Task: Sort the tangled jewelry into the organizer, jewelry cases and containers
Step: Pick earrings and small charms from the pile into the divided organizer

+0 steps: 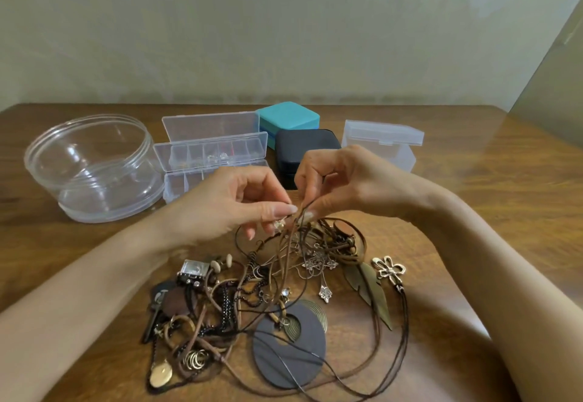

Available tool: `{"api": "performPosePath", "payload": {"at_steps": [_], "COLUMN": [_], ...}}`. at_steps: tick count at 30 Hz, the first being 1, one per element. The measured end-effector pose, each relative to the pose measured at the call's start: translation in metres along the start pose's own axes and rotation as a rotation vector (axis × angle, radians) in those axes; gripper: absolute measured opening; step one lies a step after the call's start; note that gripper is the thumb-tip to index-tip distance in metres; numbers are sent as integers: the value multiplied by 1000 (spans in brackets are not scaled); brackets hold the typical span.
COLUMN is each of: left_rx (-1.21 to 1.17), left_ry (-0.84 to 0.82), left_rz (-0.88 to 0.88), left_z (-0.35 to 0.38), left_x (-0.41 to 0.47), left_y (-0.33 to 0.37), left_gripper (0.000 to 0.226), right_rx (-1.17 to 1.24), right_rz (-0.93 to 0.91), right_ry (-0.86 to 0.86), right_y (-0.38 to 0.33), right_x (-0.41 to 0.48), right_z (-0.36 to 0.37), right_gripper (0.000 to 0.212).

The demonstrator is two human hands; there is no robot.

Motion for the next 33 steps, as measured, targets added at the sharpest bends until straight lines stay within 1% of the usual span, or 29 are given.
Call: {"api": "performPosePath", "payload": {"at_steps": [3, 7, 10, 13, 14, 15, 16, 17, 19, 20, 21, 22, 23, 24, 26, 27, 28, 29, 31, 33], "left_rx": [63, 152, 195, 281, 293, 301, 312, 323, 325, 319, 313, 317, 343, 399, 581, 673, 742, 781, 809, 820], "left_ry": [-6, 29, 70, 126, 148, 170, 191, 208, 235, 255, 279, 303, 323, 341, 372, 379, 377, 367, 348, 334], "left_rz": [11, 9, -6, 1, 5, 12, 22, 32, 49, 53, 51, 41, 26, 7, -38, -62, -86, -107, -142, -168], "left_z": [-3, -7, -11, -16, -18, -20, -22, -23, -25, -27, -29, -32, -36, -40, -48, -51, -53, -54, -54, -53], "left_x": [-1, 0, 1, 1, 1, 2, 2, 2, 3, 3, 2, 1, 0, -1, -2, -2, -2, -1, 1, 2], "left_y": [3, 2, 0, -1, -1, -1, -1, -1, 0, 0, 1, 2, 3, 3, 1, -1, -3, -6, -13, -19], "left_gripper": [16, 17, 8, 8, 8, 9, 10, 11, 12, 12, 13, 15, 16, 17, 16, 15, 15, 15, 14, 13], "right_rx": [58, 92, 102, 121, 133, 144, 153, 154, 136, 137, 151, 176, 200, 207, 131, 55, -27, -108, -259, -326], "right_rz": [30, 63, 84, 72, 71, 83, 111, 148, 212, 231, 243, 248, 248, 246, 224, 204, 189, 184, 190, 199], "right_ry": [-34, -14, 3, 2, -32, -104, -218, -368, -661, -756, -798, -785, -721, -605, -304, -192, -141, -143, -212, -250], "right_y": [0, 3, 5, 4, 4, 5, 6, 6, 7, 7, 7, 7, 5, 5, 6, 8, 11, 12, 16, 17], "right_x": [-2, -3, -4, -7, -8, -11, -13, -15, -19, -20, -20, -19, -17, -15, -10, -8, -5, -2, 1, 2], "right_z": [-1, -3, -9, -15, -17, -18, -17, -15, -10, -9, -8, -9, -10, -11, -11, -10, -7, -2, 8, 14], "right_gripper": [10, 22, 16, 13, 12, 10, 9, 9, 20, 29, 36, 39, 39, 35, 21, 16, 10, 6, 8, 10]}}
Point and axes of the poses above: each hand's wrist, its own x-axis towards the middle knuckle, its own z-axis out of the palm, y = z × x, the point moved 2 cm from there along x, towards the middle knuckle, and after that the axes turned 2 degrees about -z, right-handed, at the moved point
